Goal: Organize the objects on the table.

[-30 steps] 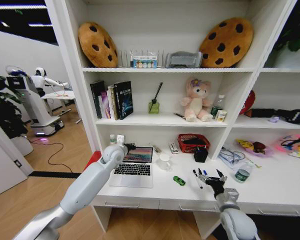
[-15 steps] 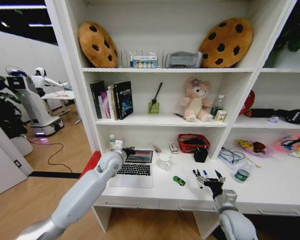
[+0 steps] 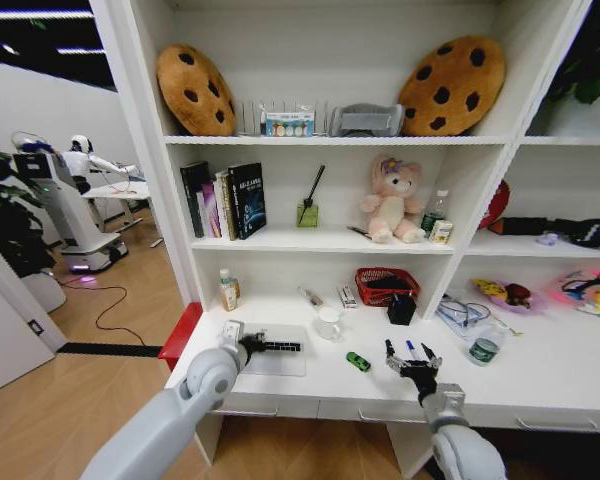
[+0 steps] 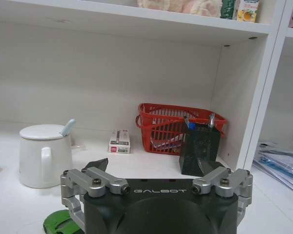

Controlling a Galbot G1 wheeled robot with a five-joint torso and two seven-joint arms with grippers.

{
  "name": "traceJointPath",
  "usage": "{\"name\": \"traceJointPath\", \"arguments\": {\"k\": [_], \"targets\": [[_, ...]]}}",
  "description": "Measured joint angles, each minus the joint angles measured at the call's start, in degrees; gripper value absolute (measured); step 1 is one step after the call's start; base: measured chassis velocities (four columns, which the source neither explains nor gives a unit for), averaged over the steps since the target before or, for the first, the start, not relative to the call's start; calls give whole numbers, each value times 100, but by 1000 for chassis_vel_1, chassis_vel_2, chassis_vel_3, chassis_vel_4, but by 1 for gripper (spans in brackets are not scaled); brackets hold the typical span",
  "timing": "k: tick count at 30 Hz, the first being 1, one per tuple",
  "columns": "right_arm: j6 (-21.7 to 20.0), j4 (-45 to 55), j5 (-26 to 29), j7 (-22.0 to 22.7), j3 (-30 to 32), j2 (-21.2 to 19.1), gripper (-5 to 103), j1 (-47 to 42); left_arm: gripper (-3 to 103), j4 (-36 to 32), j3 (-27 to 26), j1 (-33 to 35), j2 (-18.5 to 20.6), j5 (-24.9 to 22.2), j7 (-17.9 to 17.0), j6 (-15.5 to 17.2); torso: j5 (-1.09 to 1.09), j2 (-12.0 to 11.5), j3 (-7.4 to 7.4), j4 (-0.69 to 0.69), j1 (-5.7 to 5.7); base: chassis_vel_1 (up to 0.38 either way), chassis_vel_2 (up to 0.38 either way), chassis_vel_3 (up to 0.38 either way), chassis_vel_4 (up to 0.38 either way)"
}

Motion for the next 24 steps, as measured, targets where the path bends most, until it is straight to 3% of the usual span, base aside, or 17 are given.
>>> {"name": "traceJointPath", "arguments": {"k": [8,9,10,11,12,13,15,16,19,20,22,24], "targets": [[-19,-8,-2,26,-118,-36,100,99,0,33,-365,82,-163,147,31,-68,0,0,0,-1,0,0,0,0,0],[-22,-9,19,28,-95,-74,100,103,0,-5,-587,-213,-300,517,225,-362,0,0,0,-4,0,0,0,0,0],[-22,-9,19,28,-95,-74,100,103,0,-5,-587,-213,-300,517,225,-362,0,0,0,-4,0,0,0,0,0],[-25,-7,38,28,-86,-91,100,102,-2,-20,-715,-359,-355,825,357,-586,1,0,1,-5,1,0,0,0,0],[-38,6,66,29,-77,-105,100,100,4,-55,-900,-425,-384,1173,584,-818,2,0,1,-5,1,0,0,0,0],[-38,6,66,29,-77,-105,100,100,4,-55,-900,-425,-384,1173,584,-818,2,0,1,-5,1,0,0,0,0],[-73,71,129,30,-63,-141,100,98,14,-147,-1273,-238,-358,1588,953,-1209,1,0,1,-4,1,0,0,0,0],[-73,71,129,30,-63,-141,100,98,14,-147,-1273,-238,-358,1588,953,-1209,1,0,1,-4,1,0,0,0,0],[-138,268,284,64,-25,-183,100,46,30,-247,-1798,529,-293,2496,1398,-2043,-1,0,0,2,1,0,0,0,0],[-138,268,284,64,-25,-183,100,46,30,-247,-1798,529,-293,2496,1398,-2043,-1,0,0,2,1,0,0,0,0],[-164,482,380,81,61,-193,100,-112,41,-209,-1994,851,-307,2768,1495,-2405,0,0,0,3,0,0,0,0,0],[-162,591,398,82,143,-187,100,-218,46,-147,-2068,907,-317,2776,1563,-2505,-1,0,0,2,0,0,0,0,0]]}}
